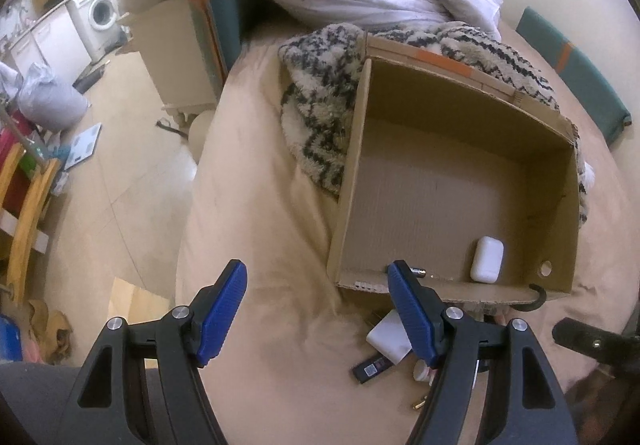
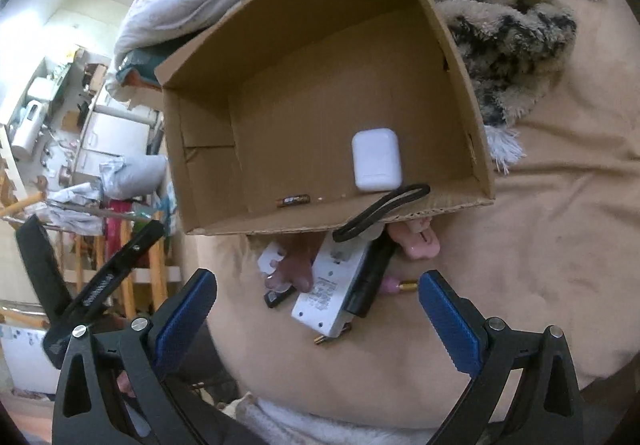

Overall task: Organize rigid objects
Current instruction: 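Withdraw both grippers from the box toward the remaining items, then grasp the white pill bottle with the right gripper while the left grasps the white plug charger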

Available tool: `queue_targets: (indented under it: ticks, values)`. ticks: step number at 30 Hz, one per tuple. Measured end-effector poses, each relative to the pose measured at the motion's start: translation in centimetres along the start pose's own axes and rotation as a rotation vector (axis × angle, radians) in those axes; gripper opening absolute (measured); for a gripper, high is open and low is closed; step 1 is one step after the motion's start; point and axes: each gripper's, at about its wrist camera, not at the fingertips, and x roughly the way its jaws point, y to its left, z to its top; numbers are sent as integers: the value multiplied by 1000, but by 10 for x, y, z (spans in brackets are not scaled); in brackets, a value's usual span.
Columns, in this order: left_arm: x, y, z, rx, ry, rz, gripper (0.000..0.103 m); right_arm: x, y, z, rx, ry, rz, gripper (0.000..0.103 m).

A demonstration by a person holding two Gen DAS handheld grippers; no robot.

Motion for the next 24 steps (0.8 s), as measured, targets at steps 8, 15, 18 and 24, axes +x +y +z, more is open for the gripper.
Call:
queue_targets:
  ticks: [8,15,18,24]
  values:
    - [5,5,0,-25,38,-7,70,44,17,4,-95,50,-158,82]
    - [5,6,-2,-11,21,25,70,86,39,12,-187,57,-335,80]
    - [8,7,-2,-5,25,39,70,96,42,14,-190,65,-383,74]
    - [15,9,-3,1,51,49,70,104,34,14,-192,86,-395,54]
